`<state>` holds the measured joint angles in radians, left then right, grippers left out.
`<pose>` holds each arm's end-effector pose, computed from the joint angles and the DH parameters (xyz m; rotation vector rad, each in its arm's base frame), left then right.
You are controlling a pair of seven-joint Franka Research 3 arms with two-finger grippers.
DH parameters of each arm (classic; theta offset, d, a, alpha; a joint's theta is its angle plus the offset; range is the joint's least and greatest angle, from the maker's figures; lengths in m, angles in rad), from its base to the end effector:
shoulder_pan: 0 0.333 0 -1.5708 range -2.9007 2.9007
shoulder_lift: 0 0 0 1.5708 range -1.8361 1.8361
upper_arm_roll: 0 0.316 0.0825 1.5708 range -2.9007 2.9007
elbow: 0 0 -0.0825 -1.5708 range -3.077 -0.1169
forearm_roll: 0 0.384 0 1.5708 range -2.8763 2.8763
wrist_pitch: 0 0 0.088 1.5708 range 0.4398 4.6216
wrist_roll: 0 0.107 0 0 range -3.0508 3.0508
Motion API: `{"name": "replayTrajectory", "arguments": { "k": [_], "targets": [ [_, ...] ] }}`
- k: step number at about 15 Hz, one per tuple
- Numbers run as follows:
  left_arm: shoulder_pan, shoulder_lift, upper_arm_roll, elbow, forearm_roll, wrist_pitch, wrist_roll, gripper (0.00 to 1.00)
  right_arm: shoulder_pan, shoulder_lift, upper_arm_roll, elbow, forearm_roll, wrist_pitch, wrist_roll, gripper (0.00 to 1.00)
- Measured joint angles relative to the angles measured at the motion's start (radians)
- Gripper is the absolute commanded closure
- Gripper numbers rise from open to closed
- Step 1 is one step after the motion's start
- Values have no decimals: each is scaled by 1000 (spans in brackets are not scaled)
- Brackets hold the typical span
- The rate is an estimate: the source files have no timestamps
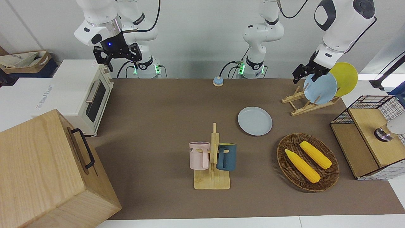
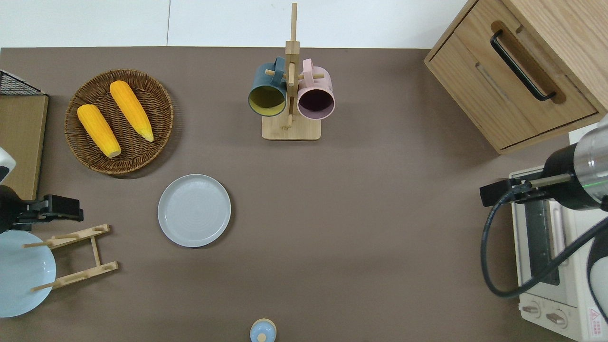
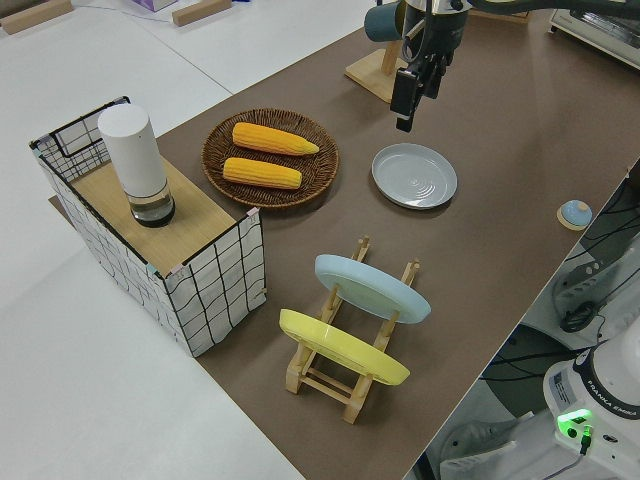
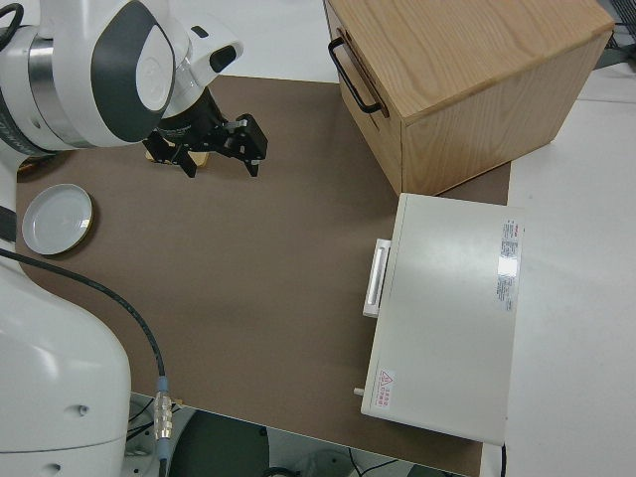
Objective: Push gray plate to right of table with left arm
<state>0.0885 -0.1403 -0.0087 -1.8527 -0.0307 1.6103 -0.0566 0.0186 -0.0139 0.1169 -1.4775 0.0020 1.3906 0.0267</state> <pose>0.5046 0.0369 0.5695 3.0995 0.2163 -0.1582 0.5261 0.0725 0.6600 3.1293 0.1707 -0.1143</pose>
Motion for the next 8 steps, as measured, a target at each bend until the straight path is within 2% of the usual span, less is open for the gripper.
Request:
{"name": "replayTrajectory", "arguments": {
  "k": [5,8],
  "targets": [
    [-1,4,-6,-43,-19,9,-30,9,0,0,0,0,0,0,0,17],
    [-1,11,-6,-95,-45,71,-50,9,0,0,0,0,0,0,0,17]
  ]
}}
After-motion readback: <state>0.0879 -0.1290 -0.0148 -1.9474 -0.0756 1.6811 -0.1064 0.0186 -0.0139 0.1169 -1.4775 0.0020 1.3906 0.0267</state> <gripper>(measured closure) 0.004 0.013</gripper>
